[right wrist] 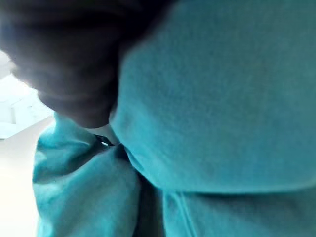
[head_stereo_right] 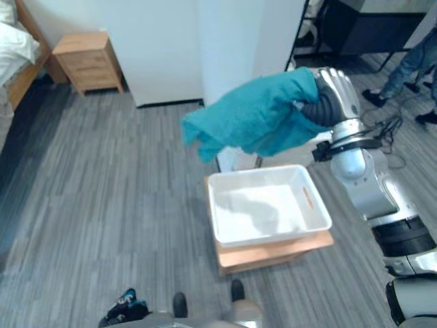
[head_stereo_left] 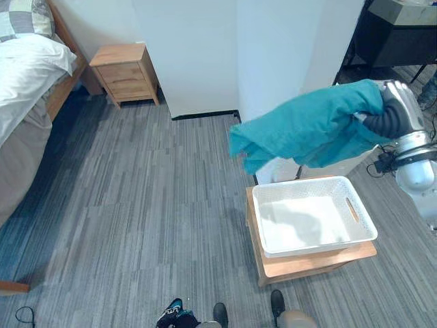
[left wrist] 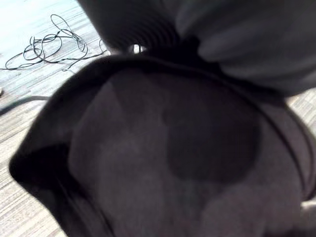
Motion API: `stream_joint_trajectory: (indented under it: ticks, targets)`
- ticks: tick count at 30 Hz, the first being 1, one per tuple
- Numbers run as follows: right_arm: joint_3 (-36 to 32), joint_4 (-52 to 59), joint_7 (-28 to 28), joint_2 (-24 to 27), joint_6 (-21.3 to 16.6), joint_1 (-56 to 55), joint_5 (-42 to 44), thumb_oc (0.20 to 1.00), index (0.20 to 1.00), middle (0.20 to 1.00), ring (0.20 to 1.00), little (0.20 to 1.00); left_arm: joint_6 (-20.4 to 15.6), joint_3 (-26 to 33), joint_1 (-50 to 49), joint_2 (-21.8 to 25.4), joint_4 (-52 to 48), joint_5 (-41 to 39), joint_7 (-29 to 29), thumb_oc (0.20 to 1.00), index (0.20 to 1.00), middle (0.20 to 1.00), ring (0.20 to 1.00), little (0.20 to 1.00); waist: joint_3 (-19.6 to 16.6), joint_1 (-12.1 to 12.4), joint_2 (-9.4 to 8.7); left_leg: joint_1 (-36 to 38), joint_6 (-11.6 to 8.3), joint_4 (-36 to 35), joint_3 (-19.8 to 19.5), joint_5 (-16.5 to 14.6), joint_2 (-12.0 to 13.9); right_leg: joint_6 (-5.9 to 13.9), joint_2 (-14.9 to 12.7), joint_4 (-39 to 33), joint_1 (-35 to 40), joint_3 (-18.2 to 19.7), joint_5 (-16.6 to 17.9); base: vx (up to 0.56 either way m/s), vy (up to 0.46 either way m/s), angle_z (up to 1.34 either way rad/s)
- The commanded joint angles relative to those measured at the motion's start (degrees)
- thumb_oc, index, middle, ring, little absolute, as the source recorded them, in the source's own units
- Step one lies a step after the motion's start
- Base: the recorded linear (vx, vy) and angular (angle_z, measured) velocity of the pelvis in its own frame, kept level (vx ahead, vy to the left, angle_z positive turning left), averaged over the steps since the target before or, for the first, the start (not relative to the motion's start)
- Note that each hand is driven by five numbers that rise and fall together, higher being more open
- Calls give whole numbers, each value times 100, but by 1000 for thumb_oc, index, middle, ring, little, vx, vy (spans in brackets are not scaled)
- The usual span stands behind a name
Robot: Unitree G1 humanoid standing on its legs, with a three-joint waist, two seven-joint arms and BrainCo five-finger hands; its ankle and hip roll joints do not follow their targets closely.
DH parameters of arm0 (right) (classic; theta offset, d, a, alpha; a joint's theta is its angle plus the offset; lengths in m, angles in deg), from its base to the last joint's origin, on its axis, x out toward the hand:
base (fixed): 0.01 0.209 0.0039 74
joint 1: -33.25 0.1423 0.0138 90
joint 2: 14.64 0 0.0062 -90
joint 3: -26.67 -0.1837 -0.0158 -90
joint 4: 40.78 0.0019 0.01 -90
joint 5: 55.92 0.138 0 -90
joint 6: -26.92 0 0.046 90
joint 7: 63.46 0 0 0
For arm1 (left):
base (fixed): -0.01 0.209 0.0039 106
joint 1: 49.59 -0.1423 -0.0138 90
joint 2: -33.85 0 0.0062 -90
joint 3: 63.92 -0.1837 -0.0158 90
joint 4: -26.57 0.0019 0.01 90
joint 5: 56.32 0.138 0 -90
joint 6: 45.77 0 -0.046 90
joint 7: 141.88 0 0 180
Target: Tidy up the quilt and then pick up the clothes from the bed and put them into the laundry hamper.
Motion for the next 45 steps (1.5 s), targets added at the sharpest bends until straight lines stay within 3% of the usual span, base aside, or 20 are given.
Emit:
stream_joint_trajectory:
  ticks: [1, 5, 6, 7, 8, 10, 13, 14, 15, 19, 21, 23, 26, 30, 31, 33, 34, 35, 36, 45]
  targets:
    - [5, 218, -75, 139, -183, 659, 146, 200, 200, 200, 200, 200, 38, -133, 240, 277, 137, 2, -99, 200, 200, 200, 200, 200, 45, 128, -144, 222, -443, -3, 335, -381, 805, 51, -94, 455, -293, -183, -968, -28, -136, -2]
    - [54, 403, -129, -132, -227, 648, 224, 200, 200, 200, 200, 200, 56, -174, 340, 289, 55, -9, -163, 200, 200, 200, 200, 200, 309, 189, -155, -75, -498, 235, 311, -4, 1013, -85, 75, 406, -289, -364, -1043, -57, -221, -10]
    - [49, 565, -156, -284, -192, 539, 211, 200, 200, 200, 200, 200, 81, -207, 440, 269, -116, -27, -163, 200, 200, 200, 200, 200, 478, 221, -250, -328, -258, 785, 290, -626, 483, -110, 14, 351, -335, -477, -1019, -113, -184, -2]
    - [43, 568, -155, -289, -189, 540, 209, 200, 200, 200, 200, 200, 84, -204, 444, 276, -119, -27, -162, 200, 200, 200, 200, 200, 471, 218, -261, -376, -246, 838, 285, -641, 475, -104, 2, 350, -356, -477, -1007, -167, -154, 8]
    - [91, 381, -282, -458, -133, 513, 54, 200, 200, 200, 200, 200, 103, -269, 488, 288, -129, 1, -140, 200, 200, 200, 200, 200, 566, 304, -233, -651, -85, 1003, -244, -1047, -218, -104, 74, 530, -544, -427, -908, -98, -34, 4]
    - [313, 300, -192, -726, -159, 609, 33, 200, 200, 200, 200, 200, 39, -355, 476, 272, -156, -15, -44, 200, 200, 200, 200, 200, 521, 301, -145, -430, 178, 681, -6, -1191, -324, -42, 322, 979, -748, -499, -947, -23, -6, -42]
    - [370, -78, -245, -928, 20, 852, 40, 200, 200, 200, 200, 200, 99, -559, 623, 449, -180, 216, -2, 200, 200, 200, 200, 200, 721, 281, -253, -418, 194, 645, 86, -989, -133, 476, 140, 2064, -1308, -731, -730, -81, -83, -77]
    - [386, -96, -251, -934, 17, 877, 41, 200, 200, 200, 200, 200, 98, -548, 630, 449, -177, 218, -1, 200, 200, 200, 200, 200, 719, 285, -265, -425, 197, 638, 99, -984, -143, 480, 129, 2113, -1347, -714, -749, -171, -149, -26]
    - [530, -314, -282, -1080, 67, 1063, -85, 200, 200, 200, 200, 200, 108, -566, 581, 532, -102, 367, -18, 200, 200, 200, 200, 200, 679, 365, -253, -366, 154, 531, 215, -942, 46, 462, -225, 2227, -1444, -885, -749, -126, -234, -15]
    - [862, -714, -249, -1157, 88, 1385, -206, 200, 200, 200, 200, 200, 91, -567, 631, 557, -86, 294, -87, 200, 200, 200, 200, 200, 587, 520, -262, -142, -17, 236, 261, -883, 370, 307, -775, 1560, -1187, -993, -704, -14, -305, -59]
    - [959, -824, -152, -1112, 138, 1359, -278, 200, 200, 200, 200, 200, 61, -586, 726, 554, -59, 295, -174, 200, 200, 200, 200, 200, 436, 512, -307, -13, -208, 93, 23, -865, 540, 432, -1091, 586, -966, -341, -354, 101, -400, 3]
    - [976, -852, -118, -1114, 122, 1309, -264, 200, 200, 200, 200, 200, 54, -557, 744, 573, -30, 298, -196, 200, 200, 200, 200, 200, 397, 530, -318, 60, -294, 40, -28, -859, 649, 495, -1188, 426, -917, -247, -213, 66, -343, 51]
    - [1217, -1063, 110, -1301, 49, 1165, -266, 200, 200, 200, 200, 200, -20, -352, 611, 575, -7, 250, -265, 200, 200, 200, 200, 200, 211, 603, -317, 158, -586, 5, -52, -701, 979, 615, -1115, 44, -562, -475, -292, 139, -595, 42]
    - [1519, -1330, 208, -1443, 27, 1102, -366, 200, 200, 200, 200, 200, -45, -263, 484, 495, -129, 76, -348, 200, 200, 200, 200, 200, 240, 640, -79, -57, -746, 61, -208, -285, 1302, 455, -788, 57, -369, -612, -583, 12, -324, 15]
    - [1634, -1597, 203, -1441, 86, 1048, -535, 200, 200, 200, 200, 200, -81, -274, 527, 375, -286, -123, -405, 200, 200, 200, 200, 200, 332, 682, 62, -362, -741, 175, -160, 133, 1376, 332, -699, 22, -226, -865, -755, -60, -316, 26]
    - [1759, -1780, 157, -1408, 198, 1030, -850, 200, 200, 200, 200, 200, -107, -313, 551, 340, -557, -221, -375, 200, 200, 200, 200, 200, 346, 635, 107, -549, -564, 346, 158, -13, 1193, 186, -654, 5, -160, -1134, -883, -106, -351, 76]
    - [1794, -1858, 139, -1435, 233, 1024, -945, 843, 843, 843, 843, 843, -153, -340, 565, 338, -698, -276, -356, 200, 200, 200, 200, 200, 354, 644, 132, -549, -512, 458, 185, -162, 1015, 146, -614, 5, -123, -1194, -907, -91, -290, 105]
    - [1795, -1862, 137, -1438, 231, 1029, -946, 843, 843, 843, 843, 843, -151, -338, 566, 340, -702, -276, -355, 200, 200, 200, 200, 200, 347, 638, 129, -574, -506, 467, 177, -152, 1010, 145, -618, 5, -141, -1198, -894, -45, -245, 116]
    - [1871, -2049, 119, -1448, 259, 919, -1265, 1000, 1000, 1000, 1000, 1000, -298, -406, 580, 346, -1103, -370, -311, 200, 200, 200, 200, 200, 345, 627, 166, -571, -386, 652, 249, -428, 687, 87, -545, 5, -78, -1320, -919, -32, -197, 104]
    - [1306, -1762, -335, -948, 283, 235, -2035, 1000, 1000, 1000, 1000, 1000, -1099, -68, 493, 1228, -4529, -892, -376, 200, 200, 200, 200, 200, 131, 414, 334, -58, -545, 9, 614, -110, 846, 55, -393, 9, 262, -1712, -1018, 48, -42, 67]
